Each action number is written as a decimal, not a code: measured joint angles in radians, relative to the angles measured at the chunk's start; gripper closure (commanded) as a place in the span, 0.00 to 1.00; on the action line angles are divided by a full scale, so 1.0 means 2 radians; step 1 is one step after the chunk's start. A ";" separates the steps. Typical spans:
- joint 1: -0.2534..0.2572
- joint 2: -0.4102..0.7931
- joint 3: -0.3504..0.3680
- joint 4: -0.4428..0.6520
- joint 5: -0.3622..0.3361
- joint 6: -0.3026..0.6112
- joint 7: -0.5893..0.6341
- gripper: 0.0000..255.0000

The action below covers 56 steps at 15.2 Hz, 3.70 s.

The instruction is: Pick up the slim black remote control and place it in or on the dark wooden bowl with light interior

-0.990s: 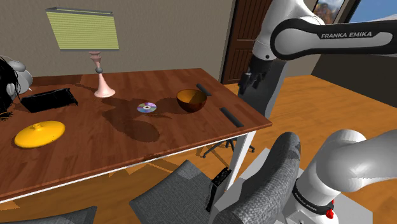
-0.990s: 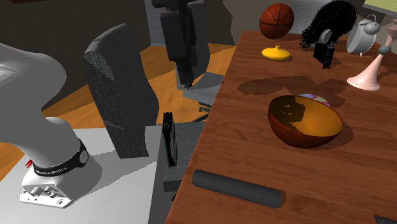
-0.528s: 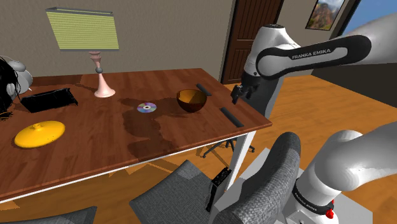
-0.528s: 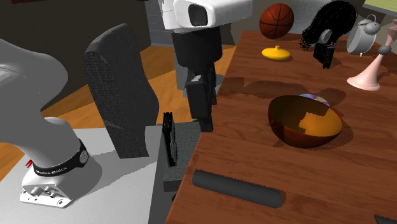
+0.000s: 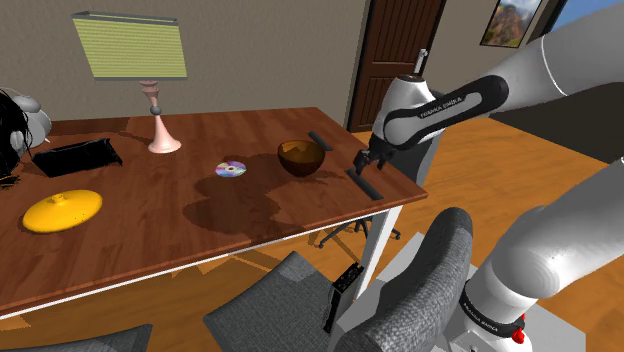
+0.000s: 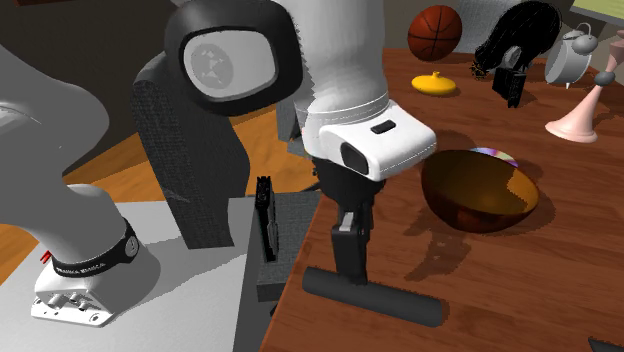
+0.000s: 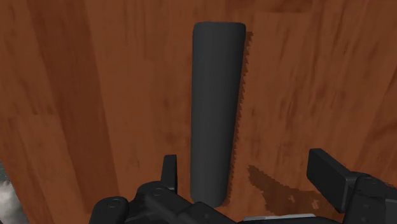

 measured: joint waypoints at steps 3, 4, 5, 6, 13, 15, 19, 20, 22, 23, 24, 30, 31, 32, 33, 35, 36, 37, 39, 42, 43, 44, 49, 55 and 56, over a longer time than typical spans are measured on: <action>-0.005 0.050 -0.009 0.011 0.005 0.044 0.001 0.00; -0.006 0.059 -0.011 0.010 0.006 0.054 0.000 0.00; -0.006 0.068 -0.012 0.010 0.006 0.064 0.000 0.00; -0.006 0.077 -0.013 0.010 0.007 0.073 0.000 0.00; -0.006 0.113 -0.015 0.012 0.010 0.107 -0.002 0.00; -0.006 0.113 -0.015 0.012 0.010 0.108 -0.002 0.00; -0.005 0.110 -0.013 0.014 0.010 0.109 -0.002 1.00; -0.005 0.110 -0.013 0.014 0.011 0.108 -0.003 1.00; -0.005 0.110 -0.014 0.015 0.011 0.106 -0.003 1.00; -0.005 0.110 -0.014 0.015 0.010 0.106 -0.002 1.00; -0.005 0.111 -0.013 0.016 0.010 0.106 -0.002 1.00; -0.006 0.100 -0.014 0.014 0.010 0.093 -0.003 1.00; -0.006 0.095 -0.014 0.016 0.010 0.086 -0.002 1.00; -0.006 0.090 -0.014 0.019 0.010 0.077 -0.003 1.00; -0.006 0.083 -0.014 0.020 0.010 0.070 -0.004 1.00; -0.006 0.073 -0.014 0.025 0.011 0.055 -0.006 1.00; -0.007 0.067 -0.014 0.025 0.010 0.049 -0.006 1.00; -0.006 0.062 -0.013 0.029 0.011 0.040 -0.005 1.00; -0.005 0.053 -0.012 0.035 0.011 0.025 -0.005 1.00; -0.005 0.038 -0.011 0.042 0.011 0.003 -0.006 1.00; -0.005 0.034 -0.011 0.045 0.012 -0.005 -0.007 1.00; -0.005 0.031 -0.011 0.050 0.012 -0.013 -0.007 1.00; -0.004 0.009 -0.009 0.066 0.013 -0.050 -0.009 1.00; -0.003 -0.009 -0.007 0.092 0.015 -0.094 -0.012 1.00; -0.003 -0.010 -0.007 0.098 0.016 -0.101 -0.013 1.00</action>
